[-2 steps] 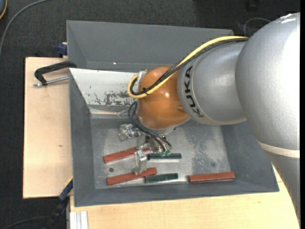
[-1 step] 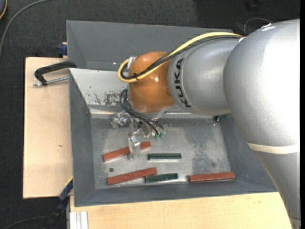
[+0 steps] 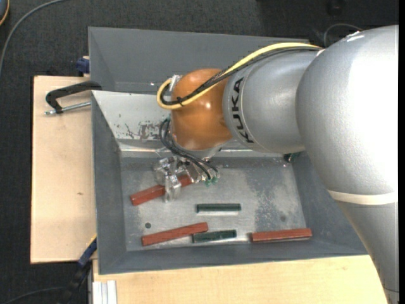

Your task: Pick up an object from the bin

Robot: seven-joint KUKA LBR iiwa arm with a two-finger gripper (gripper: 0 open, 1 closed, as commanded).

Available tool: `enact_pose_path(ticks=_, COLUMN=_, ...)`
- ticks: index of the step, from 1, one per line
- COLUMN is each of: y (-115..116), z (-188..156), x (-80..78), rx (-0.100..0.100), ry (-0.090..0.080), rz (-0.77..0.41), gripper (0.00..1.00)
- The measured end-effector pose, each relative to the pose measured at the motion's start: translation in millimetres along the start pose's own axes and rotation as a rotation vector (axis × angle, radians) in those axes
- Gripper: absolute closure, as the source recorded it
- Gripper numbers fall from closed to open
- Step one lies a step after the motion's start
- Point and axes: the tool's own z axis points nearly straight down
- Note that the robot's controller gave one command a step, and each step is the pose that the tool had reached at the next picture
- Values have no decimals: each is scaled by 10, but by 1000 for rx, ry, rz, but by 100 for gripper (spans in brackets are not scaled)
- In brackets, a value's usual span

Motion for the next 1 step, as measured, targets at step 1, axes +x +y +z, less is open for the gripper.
enact_pose_path(ticks=1, y=-234, z=-1620, x=-90, rx=4, ry=-9, rz=-302, gripper=100)
